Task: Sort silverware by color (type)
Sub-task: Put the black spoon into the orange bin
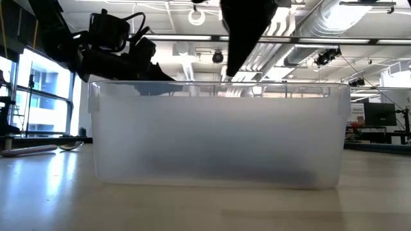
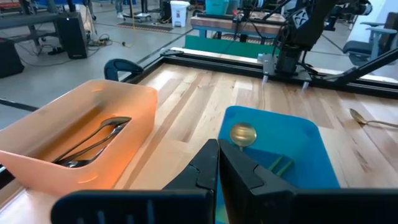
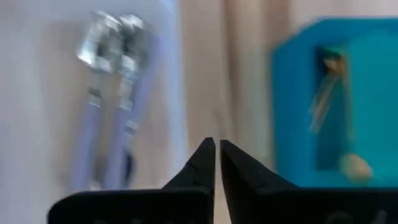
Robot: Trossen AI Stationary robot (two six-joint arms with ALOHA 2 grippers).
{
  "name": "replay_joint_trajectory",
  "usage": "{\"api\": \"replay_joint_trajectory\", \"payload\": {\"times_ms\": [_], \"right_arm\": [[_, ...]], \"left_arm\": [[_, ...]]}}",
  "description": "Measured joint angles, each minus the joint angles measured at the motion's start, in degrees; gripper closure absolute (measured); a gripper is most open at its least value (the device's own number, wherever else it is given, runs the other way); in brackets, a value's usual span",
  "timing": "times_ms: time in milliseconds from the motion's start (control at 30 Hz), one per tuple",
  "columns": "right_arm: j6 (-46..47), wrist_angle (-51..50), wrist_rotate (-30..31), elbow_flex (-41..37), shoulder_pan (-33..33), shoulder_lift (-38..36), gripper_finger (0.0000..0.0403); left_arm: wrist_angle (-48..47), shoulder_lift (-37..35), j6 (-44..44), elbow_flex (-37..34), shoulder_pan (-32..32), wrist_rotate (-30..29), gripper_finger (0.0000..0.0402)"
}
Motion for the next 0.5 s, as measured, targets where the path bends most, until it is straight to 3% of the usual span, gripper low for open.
{"api": "replay_joint_trajectory", "payload": {"times_ms": [167, 500], "right_arm": [[1.3, 5.8, 4.6, -11.6, 0.0, -7.5, 0.0399], [0.4, 50.4, 6.8, -56.6, -4.3, -37.6, 0.0402]], "left_arm": [[-0.6, -1.5, 0.0, 0.0, 0.0, 0.9, 0.0401], [-7.3, -2.6, 1.4, 1.2, 1.2, 0.8, 0.0401]]}}
